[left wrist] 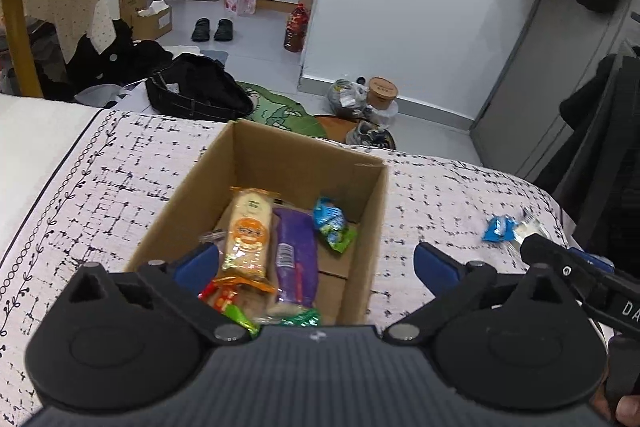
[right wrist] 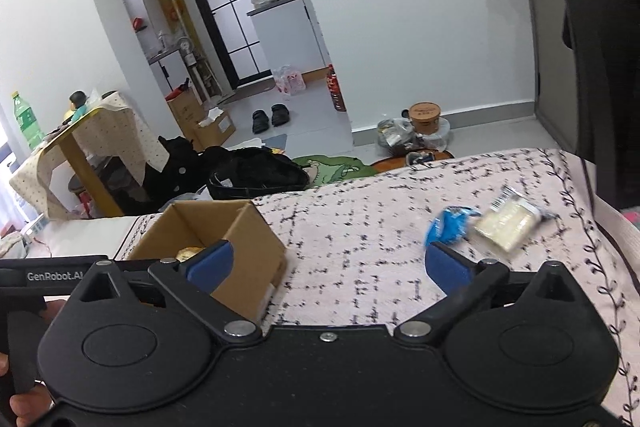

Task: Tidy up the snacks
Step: 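Move both open tools back from the box to the remaining snacks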

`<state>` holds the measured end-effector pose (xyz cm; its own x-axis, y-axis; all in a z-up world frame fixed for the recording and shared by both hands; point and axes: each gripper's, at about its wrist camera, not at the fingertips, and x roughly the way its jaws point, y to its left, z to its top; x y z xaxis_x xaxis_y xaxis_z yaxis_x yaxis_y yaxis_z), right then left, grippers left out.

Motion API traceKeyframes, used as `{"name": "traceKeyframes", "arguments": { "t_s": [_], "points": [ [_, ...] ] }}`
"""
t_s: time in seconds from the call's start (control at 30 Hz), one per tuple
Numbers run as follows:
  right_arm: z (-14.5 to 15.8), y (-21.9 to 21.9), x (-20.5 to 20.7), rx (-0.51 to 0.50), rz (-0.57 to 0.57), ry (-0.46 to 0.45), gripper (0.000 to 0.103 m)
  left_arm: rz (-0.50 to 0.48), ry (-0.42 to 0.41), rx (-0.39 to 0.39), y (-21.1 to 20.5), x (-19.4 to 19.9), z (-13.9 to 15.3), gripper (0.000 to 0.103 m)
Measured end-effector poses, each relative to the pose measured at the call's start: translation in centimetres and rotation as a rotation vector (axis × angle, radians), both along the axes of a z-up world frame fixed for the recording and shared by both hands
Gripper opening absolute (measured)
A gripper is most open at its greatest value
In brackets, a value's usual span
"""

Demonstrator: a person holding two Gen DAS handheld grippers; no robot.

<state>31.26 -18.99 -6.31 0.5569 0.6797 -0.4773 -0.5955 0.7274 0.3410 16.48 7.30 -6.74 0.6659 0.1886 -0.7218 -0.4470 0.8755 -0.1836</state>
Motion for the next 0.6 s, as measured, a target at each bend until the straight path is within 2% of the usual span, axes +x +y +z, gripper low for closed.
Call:
{"name": "traceKeyframes", "arguments": {
  "t_s": [0.6],
  "points": [
    [-1.7, -6.9, -0.2, -0.006, -0.095, 0.041, 0.103, -0.117, -0.025, -0.042, -4.8, -0.2, 0.2, 0.103]
  ]
}}
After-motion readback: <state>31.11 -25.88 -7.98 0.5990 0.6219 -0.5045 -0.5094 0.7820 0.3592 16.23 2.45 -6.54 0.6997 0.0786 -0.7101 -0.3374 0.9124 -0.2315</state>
